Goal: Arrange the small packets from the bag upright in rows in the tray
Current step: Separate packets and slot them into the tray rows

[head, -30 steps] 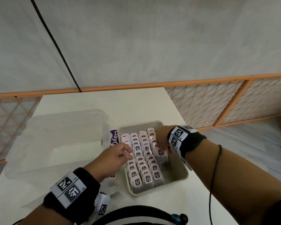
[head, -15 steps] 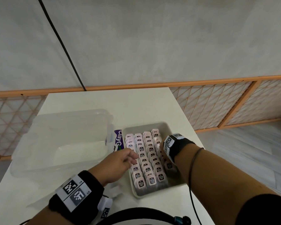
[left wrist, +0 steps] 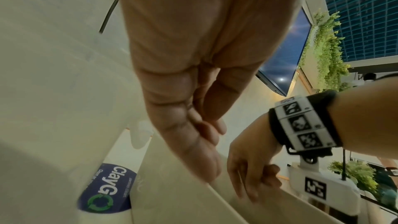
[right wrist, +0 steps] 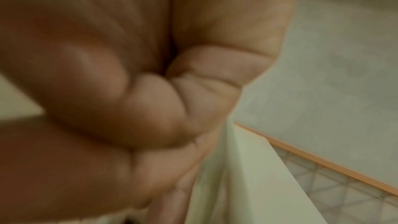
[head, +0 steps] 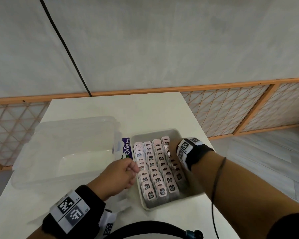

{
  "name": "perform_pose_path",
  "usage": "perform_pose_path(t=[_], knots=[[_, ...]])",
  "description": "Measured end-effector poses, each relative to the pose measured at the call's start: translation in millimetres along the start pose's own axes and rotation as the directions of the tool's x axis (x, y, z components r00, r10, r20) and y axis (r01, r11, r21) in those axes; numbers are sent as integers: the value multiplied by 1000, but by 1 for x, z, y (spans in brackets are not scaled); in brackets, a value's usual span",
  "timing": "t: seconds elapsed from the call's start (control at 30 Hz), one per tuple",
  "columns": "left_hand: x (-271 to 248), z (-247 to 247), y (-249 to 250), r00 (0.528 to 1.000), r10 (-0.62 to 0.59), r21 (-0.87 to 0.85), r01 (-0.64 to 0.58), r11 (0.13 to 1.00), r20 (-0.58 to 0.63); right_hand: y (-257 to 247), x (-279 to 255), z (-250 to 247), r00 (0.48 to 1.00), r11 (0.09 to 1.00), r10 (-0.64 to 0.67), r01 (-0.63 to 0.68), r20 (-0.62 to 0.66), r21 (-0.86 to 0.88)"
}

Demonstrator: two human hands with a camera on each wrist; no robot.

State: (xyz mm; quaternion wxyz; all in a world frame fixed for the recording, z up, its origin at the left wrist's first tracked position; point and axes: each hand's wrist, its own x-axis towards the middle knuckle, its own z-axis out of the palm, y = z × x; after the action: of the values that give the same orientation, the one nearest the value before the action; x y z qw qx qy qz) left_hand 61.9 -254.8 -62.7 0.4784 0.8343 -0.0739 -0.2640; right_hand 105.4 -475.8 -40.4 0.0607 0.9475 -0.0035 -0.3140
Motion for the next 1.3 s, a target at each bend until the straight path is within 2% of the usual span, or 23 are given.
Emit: perform_pose_path(t=[0.07,0.13,0.2,0.27,0.33,0.43,0.6,0.8,1.0,1.23,1.3], knots=[[-1,-1,-3,998,-61,88,59,994,24,11,-13,-8,997,997,-20,24,-69,70],[2,0,-8,995,-86,303,66,951,51,24,-30,-11,994,977,32,-10,-101,212],[7,4,-14,992,-90,543,29,839,86,39,-51,-5,986,948,50,5,-161,319],[12,12,-22,988,-115,687,11,727,105,54,-70,7,971,932,32,56,-235,357],[17,20,-31,983,-152,748,27,664,99,62,-85,24,977,921,3,80,-212,380],[28,32,-42,986,-157,787,54,615,55,63,-95,50,986,919,-31,92,-163,383],[37,45,-53,988,-103,784,155,601,-116,57,-96,82,976,891,34,68,-217,448],[36,55,-59,992,-19,872,121,475,-127,58,-86,100,956,904,96,33,-278,427],[38,53,-56,991,0,834,112,539,-133,58,-88,103,954,905,86,46,-286,423],[16,38,-48,997,-20,786,69,614,-72,57,-90,97,952,921,71,51,-296,386],[5,31,-40,999,-27,747,52,663,-45,53,-91,90,950,930,61,57,-307,362]])
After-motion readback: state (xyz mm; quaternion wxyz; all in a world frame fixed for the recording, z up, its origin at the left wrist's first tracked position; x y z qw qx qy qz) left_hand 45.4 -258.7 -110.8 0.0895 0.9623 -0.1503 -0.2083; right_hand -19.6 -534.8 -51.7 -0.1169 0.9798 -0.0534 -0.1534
